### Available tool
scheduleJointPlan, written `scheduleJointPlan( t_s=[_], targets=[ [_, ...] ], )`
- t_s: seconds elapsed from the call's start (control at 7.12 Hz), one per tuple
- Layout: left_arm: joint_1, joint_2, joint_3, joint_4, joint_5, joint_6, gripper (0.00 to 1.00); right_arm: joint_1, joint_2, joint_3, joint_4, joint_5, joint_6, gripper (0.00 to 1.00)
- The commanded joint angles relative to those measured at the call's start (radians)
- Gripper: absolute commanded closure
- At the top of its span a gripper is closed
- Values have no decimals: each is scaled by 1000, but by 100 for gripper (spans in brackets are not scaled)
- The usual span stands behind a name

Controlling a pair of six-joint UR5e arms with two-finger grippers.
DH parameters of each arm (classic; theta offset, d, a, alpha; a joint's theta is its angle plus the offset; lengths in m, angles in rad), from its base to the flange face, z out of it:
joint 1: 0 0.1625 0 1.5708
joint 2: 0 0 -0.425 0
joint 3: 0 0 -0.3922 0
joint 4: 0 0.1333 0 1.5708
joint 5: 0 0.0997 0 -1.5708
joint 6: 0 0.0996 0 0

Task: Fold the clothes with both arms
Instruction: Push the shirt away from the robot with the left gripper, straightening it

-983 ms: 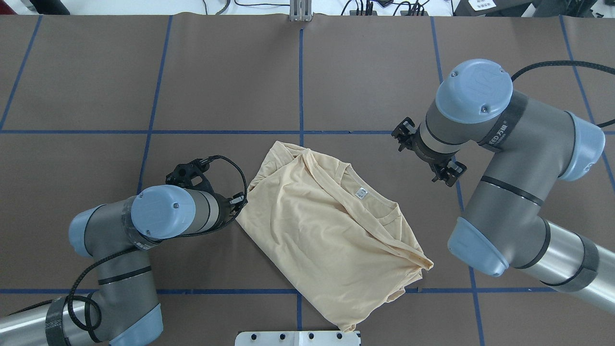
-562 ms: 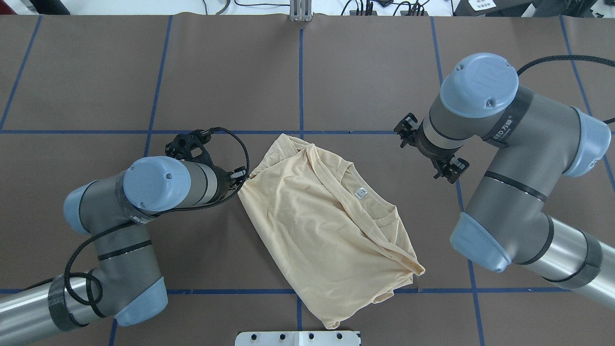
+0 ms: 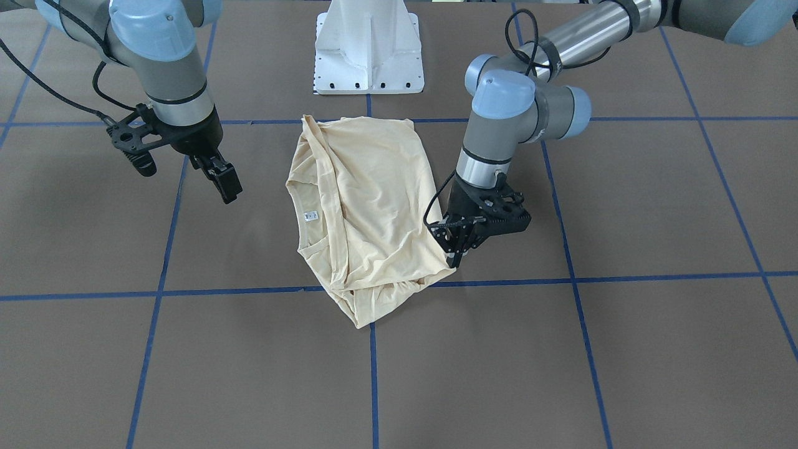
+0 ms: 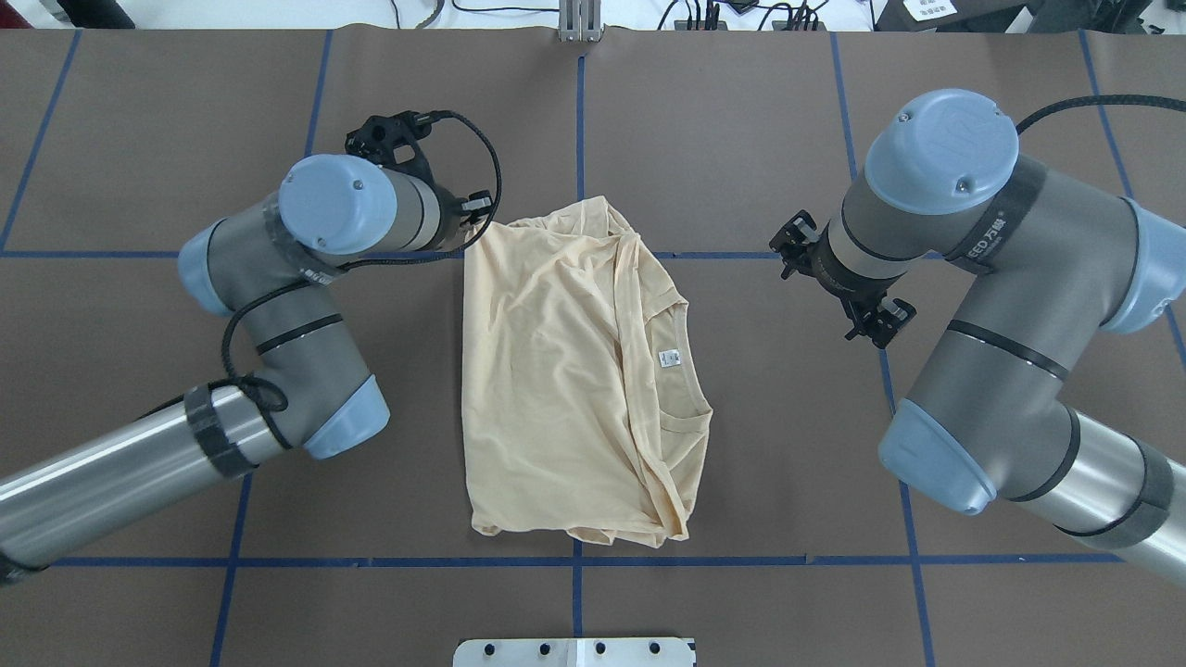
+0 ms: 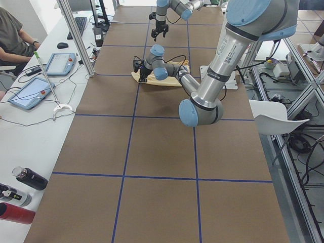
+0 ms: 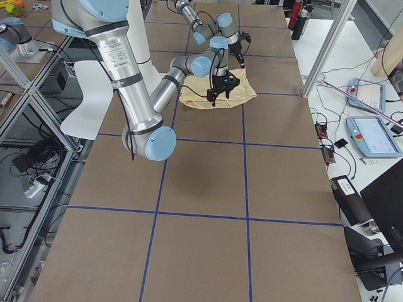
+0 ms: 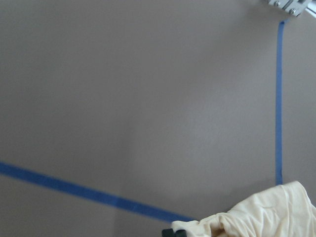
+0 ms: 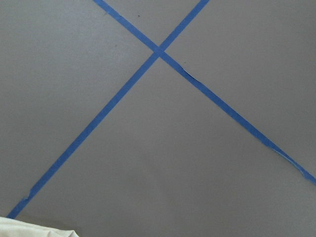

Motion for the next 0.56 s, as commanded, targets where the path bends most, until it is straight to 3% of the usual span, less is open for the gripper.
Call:
scheduleJointPlan(
  t_s=[0.0, 0.14, 0.28, 0.42],
  targets=[
    [-67, -177, 334, -196, 1, 56, 100, 7, 0, 0, 2, 5, 0, 0],
    [-95, -190, 367, -202, 0, 99, 89, 10, 2, -4, 3, 3, -2, 0],
    [-118, -187, 369, -197, 0, 137, 54, 10, 3, -21, 50, -3, -5, 0],
    [-127, -184, 348, -189, -9, 138, 41, 7, 13, -74, 140, -9, 0, 0]
  ],
)
